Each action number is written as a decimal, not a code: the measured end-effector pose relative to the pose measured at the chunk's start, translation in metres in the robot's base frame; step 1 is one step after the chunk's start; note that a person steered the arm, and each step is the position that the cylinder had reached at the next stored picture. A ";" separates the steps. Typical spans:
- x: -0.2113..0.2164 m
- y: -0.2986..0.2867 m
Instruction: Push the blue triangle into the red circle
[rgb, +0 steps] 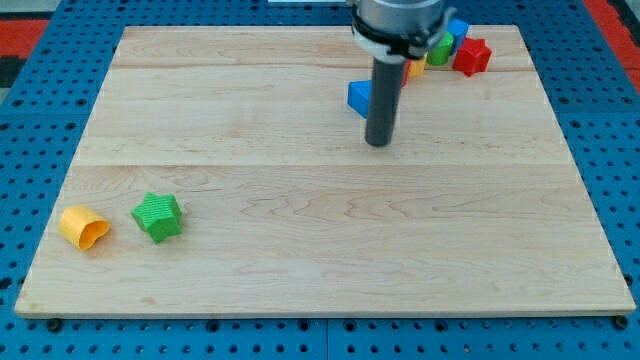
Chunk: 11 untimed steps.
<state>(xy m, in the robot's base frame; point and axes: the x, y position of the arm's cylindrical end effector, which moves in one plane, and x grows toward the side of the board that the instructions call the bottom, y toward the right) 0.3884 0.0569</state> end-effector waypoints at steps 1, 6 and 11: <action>-0.016 -0.016; -0.076 0.055; -0.031 -0.044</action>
